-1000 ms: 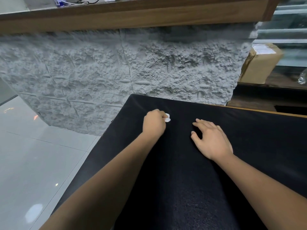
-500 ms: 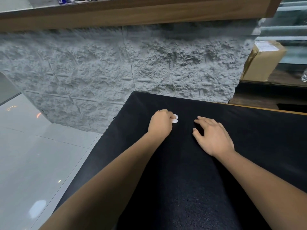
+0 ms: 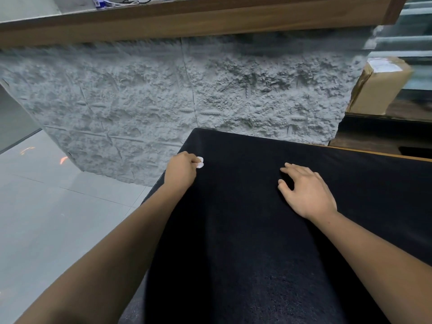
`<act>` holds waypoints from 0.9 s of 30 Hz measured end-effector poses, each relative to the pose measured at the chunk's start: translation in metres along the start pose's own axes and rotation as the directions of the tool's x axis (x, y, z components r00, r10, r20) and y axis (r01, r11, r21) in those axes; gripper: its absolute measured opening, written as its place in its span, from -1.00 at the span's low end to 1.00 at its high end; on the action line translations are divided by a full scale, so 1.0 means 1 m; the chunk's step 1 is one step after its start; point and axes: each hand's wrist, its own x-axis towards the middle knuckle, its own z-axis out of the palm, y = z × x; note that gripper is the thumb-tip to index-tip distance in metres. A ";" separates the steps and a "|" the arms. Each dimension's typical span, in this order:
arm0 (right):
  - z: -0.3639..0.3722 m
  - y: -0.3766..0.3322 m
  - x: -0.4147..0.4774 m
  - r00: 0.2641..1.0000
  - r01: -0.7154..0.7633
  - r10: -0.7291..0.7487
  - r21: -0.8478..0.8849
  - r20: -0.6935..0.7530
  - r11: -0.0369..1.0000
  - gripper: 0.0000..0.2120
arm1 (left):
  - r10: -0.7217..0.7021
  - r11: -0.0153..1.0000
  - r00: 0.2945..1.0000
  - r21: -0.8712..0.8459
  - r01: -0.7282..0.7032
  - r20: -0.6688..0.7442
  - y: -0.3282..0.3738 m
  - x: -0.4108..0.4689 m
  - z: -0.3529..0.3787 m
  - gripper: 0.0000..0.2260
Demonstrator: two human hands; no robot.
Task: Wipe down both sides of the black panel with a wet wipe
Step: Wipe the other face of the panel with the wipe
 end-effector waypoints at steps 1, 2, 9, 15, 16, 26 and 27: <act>0.000 0.000 0.000 1.000 -0.002 0.002 0.002 -0.002 1.000 -0.52 | -0.007 1.000 1.000 0.003 0.007 -0.009 -0.006 0.001 -0.003 -0.76; 0.000 0.000 0.001 1.000 -0.002 0.002 0.003 -0.002 1.000 -0.52 | -0.019 1.000 1.000 0.003 0.020 -0.019 -0.012 0.002 -0.007 -0.77; 0.000 0.000 0.000 1.000 -0.002 0.002 0.000 -0.009 1.000 -0.52 | -0.086 0.996 0.995 0.015 0.087 -0.054 -0.038 0.003 -0.020 -0.81; -0.001 -0.001 0.000 1.000 -0.005 0.005 -0.007 -0.002 1.000 -0.52 | -0.196 0.980 0.975 -0.030 0.194 -0.102 -0.042 -0.002 -0.020 -0.80; -0.001 -0.001 0.000 1.000 -0.005 0.005 -0.007 -0.003 1.000 -0.52 | -0.205 0.979 0.972 -0.015 0.205 -0.115 -0.040 -0.003 -0.018 -0.79; -0.001 -0.001 0.000 1.000 -0.007 0.007 -0.010 -0.001 1.000 -0.52 | -0.174 0.983 0.979 -0.081 0.165 -0.107 -0.012 -0.017 -0.006 -0.79; -0.001 -0.001 0.000 1.000 -0.008 0.008 -0.010 0.000 1.000 -0.51 | -0.147 0.988 0.984 -0.068 0.141 -0.105 -0.007 -0.020 -0.003 -0.79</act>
